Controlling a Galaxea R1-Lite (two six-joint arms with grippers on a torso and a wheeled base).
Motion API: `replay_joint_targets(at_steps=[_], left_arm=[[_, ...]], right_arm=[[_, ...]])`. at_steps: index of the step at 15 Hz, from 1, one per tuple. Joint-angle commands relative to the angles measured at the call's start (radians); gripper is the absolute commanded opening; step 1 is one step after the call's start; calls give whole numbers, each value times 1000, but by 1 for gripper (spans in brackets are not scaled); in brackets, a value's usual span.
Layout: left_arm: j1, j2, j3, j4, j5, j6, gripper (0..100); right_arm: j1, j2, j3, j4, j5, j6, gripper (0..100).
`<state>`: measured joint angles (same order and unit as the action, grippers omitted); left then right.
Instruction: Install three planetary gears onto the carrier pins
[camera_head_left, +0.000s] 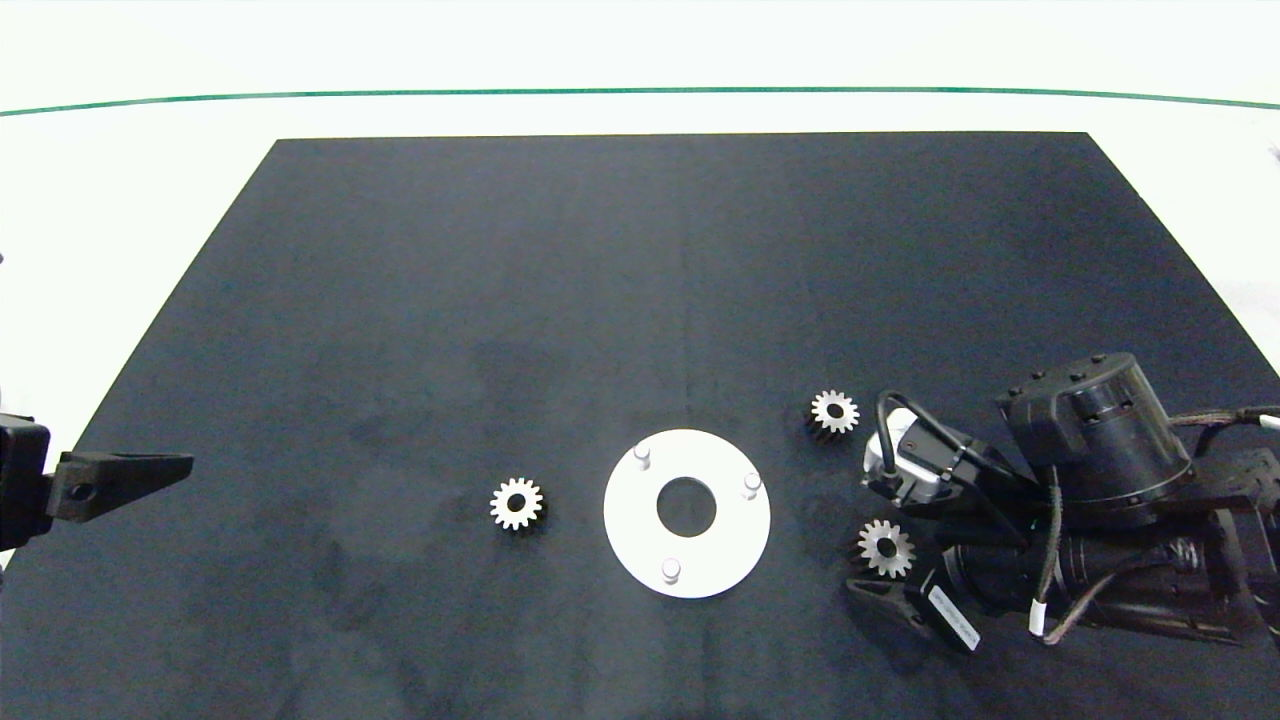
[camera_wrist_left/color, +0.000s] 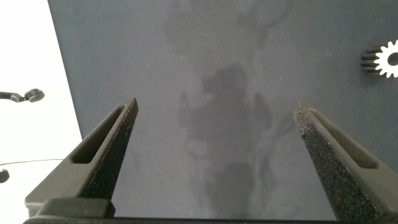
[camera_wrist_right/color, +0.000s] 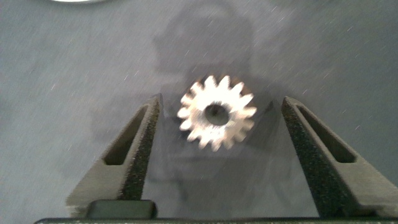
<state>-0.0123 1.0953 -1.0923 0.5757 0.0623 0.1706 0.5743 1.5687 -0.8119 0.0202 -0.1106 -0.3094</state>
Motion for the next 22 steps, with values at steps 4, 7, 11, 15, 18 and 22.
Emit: replay_joint_targets(at_steps=[4, 7, 11, 15, 18, 22], left_arm=[[0, -8, 2, 3, 1, 1, 100], [0, -8, 5, 3, 1, 3, 100], [0, -8, 8, 3, 1, 3, 100], [-1, -8, 9, 3, 1, 4, 100], [-1, -8, 9, 4, 1, 4, 100], [-6, -8, 9, 3, 1, 4, 100]], right_arm=[[-7, 17, 5, -11, 0, -4, 66], [-5, 14, 5, -13, 0, -5, 60], [-4, 10, 5, -16, 0, -5, 52], [18, 8, 8, -16, 3, -2, 43], [22, 16, 13, -17, 6, -1, 37], [26, -3, 17, -17, 6, 1, 30]])
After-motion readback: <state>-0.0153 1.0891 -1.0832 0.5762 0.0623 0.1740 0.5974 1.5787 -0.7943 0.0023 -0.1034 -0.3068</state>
